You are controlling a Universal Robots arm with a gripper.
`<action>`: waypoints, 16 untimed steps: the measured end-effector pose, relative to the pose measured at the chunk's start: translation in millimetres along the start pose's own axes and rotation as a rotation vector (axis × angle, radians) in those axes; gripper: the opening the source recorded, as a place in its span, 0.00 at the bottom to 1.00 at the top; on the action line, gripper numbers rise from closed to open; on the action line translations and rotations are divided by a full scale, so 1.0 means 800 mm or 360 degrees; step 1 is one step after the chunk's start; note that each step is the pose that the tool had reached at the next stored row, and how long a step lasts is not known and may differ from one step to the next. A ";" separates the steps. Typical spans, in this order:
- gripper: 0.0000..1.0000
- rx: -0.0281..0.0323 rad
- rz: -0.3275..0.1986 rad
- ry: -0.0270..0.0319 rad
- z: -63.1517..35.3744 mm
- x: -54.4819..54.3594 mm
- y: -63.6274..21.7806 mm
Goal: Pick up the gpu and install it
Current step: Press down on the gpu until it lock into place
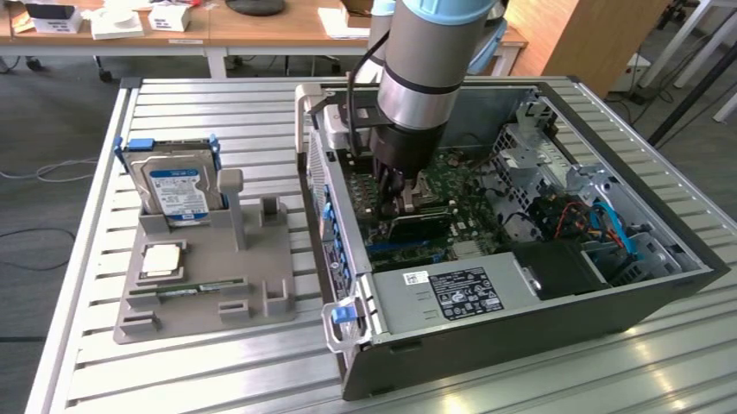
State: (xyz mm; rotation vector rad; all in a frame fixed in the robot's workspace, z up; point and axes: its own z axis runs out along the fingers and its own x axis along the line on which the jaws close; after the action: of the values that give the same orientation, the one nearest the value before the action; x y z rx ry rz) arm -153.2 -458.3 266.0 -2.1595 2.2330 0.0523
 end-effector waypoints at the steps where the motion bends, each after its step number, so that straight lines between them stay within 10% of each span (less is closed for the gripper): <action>1: 0.11 0.00000 0.0000 0.00000 0.000 0.000 0.000; 16: 0.11 -0.00002 0.0000 0.00004 0.002 0.000 0.000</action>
State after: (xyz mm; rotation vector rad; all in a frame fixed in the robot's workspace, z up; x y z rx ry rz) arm -153.3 -458.3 264.3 -2.1598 2.2332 0.0522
